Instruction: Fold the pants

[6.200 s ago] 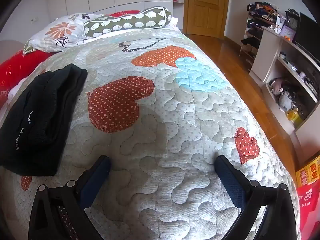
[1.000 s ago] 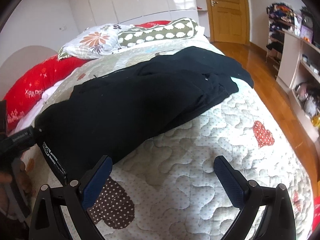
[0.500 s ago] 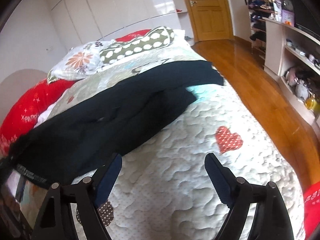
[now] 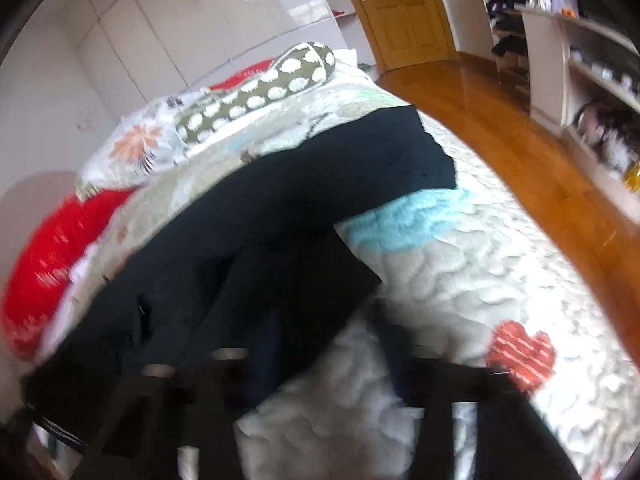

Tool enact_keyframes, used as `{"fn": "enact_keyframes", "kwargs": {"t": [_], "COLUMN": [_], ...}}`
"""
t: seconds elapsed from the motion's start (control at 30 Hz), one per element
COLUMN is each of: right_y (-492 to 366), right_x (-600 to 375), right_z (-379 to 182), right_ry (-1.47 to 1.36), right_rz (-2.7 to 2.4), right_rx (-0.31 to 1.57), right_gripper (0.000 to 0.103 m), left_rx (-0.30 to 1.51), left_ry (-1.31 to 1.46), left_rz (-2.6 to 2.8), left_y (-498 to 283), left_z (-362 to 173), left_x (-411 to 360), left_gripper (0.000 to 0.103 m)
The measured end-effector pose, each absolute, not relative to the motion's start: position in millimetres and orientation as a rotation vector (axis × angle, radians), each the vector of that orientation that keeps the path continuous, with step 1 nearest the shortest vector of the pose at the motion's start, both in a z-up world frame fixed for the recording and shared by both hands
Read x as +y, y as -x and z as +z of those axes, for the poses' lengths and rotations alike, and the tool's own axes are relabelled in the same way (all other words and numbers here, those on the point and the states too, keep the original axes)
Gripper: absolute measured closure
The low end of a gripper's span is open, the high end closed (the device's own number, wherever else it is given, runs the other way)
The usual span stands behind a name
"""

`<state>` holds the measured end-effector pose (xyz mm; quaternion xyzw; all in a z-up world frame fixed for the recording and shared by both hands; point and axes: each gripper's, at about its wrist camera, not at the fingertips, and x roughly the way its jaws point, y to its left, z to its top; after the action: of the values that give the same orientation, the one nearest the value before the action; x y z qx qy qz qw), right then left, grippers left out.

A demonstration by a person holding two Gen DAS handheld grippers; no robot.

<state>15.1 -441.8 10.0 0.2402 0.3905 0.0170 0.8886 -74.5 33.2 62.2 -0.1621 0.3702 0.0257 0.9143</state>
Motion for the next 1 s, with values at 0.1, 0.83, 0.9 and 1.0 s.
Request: {"fn": "enact_keyframes", "kwargs": {"t": [0.1,0.83,0.9,1.0], "right_y": [3,161,168,171], "right_x": [-450,-524,-527,-521], "right_z": [28,40,54,80], "right_ry": [-0.541,-0.314,-0.25,-0.219], "right_rz": [0.07,-0.181,-0.247,-0.245], "right_rx": [0.748,0.895,0.85,0.768], "right_gripper": [0.09,0.066,0.06,0.059], "left_rx": [0.763,0.888,0.873,0.833], "left_ry": [0.342,0.226,0.222,0.201], "left_rz": [0.039,-0.11,-0.118,-0.091], "left_y": [78,157,164,173], "left_z": [66,38,47,61], "left_x": [34,2,10,22], "left_gripper": [0.09,0.068,0.06,0.058]}}
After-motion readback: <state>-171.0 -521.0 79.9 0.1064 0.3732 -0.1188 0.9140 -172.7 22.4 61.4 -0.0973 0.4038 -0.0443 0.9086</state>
